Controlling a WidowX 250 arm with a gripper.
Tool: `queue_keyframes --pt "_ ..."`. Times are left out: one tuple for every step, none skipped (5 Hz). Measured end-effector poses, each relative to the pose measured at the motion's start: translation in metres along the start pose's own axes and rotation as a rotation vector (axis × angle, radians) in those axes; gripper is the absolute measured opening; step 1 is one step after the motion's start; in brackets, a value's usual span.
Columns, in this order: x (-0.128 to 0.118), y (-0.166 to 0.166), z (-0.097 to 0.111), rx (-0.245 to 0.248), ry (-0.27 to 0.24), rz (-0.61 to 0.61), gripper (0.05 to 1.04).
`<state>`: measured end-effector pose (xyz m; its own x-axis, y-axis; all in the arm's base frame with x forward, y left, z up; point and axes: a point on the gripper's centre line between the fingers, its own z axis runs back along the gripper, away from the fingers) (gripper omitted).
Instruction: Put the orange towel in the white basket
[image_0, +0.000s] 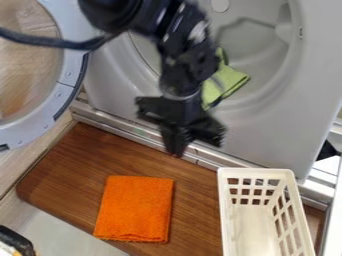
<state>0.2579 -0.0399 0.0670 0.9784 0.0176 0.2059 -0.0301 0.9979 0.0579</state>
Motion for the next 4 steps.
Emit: queue_keyframes --pt "-0.003 0.011 -0.006 -0.054 0.018 0.092 0.206" --pt "-0.025 0.049 -0.046 -0.025 0.073 0.161 0.461" --pt "-0.042 0.062 -0.079 -0.011 0.079 0.111 0.777" --pt "-0.046 0.06 -0.099 -0.021 0.036 0.058 0.999"
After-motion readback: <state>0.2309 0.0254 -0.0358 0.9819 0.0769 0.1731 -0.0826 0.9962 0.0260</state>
